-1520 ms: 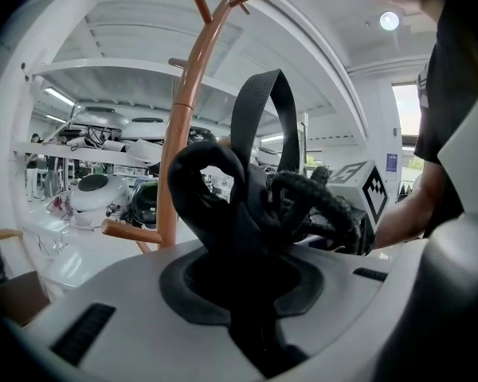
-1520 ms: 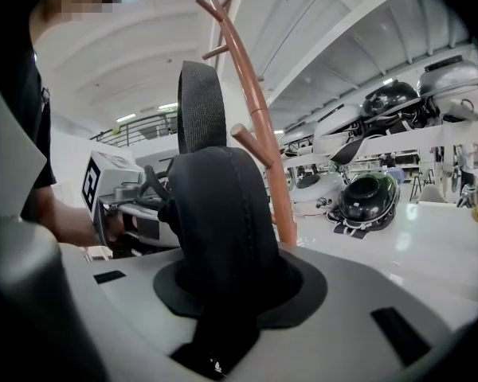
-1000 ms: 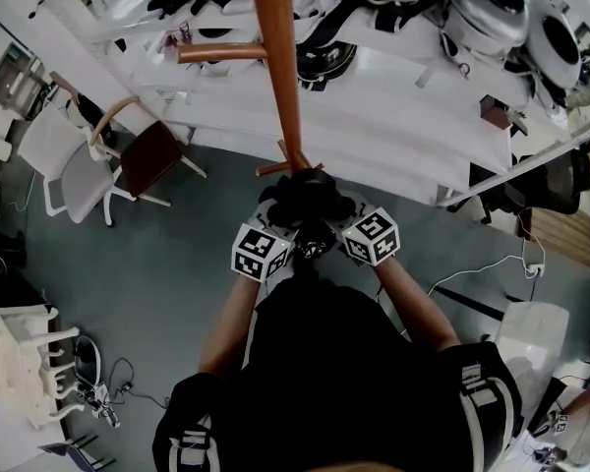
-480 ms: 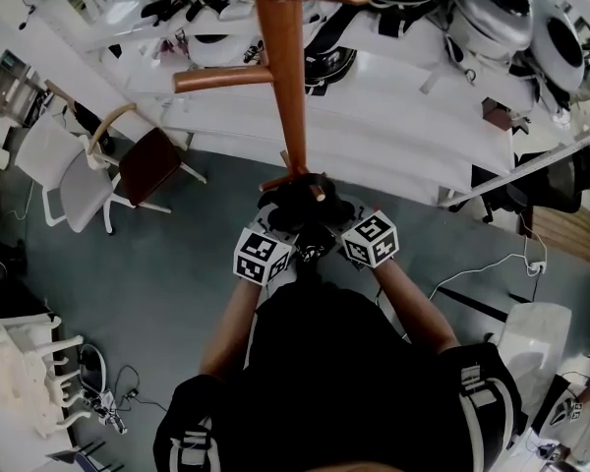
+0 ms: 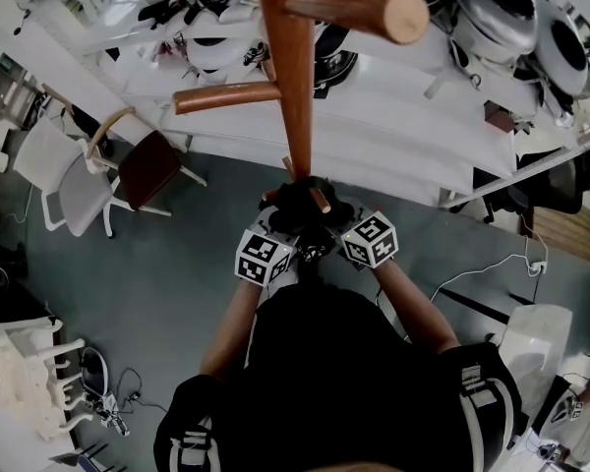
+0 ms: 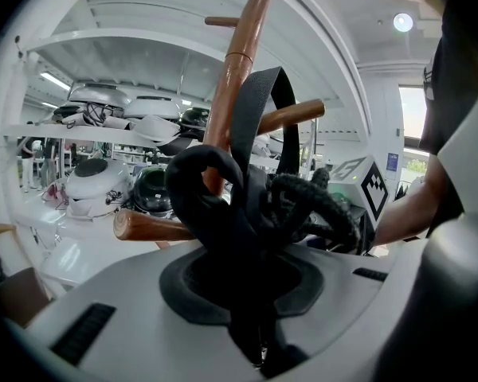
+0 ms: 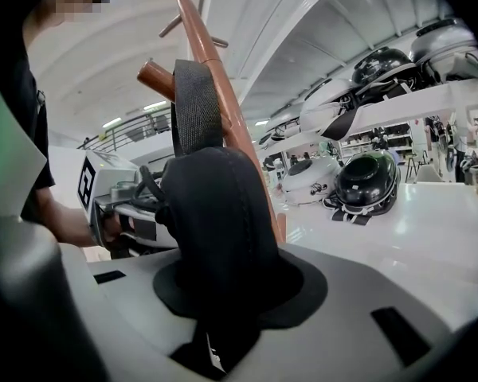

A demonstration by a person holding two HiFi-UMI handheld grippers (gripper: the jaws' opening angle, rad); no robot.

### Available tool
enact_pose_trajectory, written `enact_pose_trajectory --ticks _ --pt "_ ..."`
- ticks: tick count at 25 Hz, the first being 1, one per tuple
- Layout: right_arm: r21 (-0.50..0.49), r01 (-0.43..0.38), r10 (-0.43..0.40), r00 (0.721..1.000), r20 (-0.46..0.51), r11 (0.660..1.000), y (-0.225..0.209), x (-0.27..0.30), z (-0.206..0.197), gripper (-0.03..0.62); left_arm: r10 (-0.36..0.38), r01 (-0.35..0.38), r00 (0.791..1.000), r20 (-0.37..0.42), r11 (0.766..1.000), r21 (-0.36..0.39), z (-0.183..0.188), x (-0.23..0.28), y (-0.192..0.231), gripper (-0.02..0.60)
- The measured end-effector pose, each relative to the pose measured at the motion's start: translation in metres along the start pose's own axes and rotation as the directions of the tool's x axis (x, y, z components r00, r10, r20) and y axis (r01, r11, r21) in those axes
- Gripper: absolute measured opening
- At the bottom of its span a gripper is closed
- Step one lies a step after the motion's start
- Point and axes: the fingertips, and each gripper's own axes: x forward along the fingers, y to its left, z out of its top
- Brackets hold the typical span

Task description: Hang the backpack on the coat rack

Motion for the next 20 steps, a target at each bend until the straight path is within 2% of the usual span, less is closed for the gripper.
enact_pose_trajectory --ticks 20 --pt "0.059 0.018 -0.014 0.997 -0.078 0.998 -0.017 0.023 -0.022 0.133 -0.011 0.012 0.996 -0.093 1.0 0.01 -0.023 0.018 0.02 0.091"
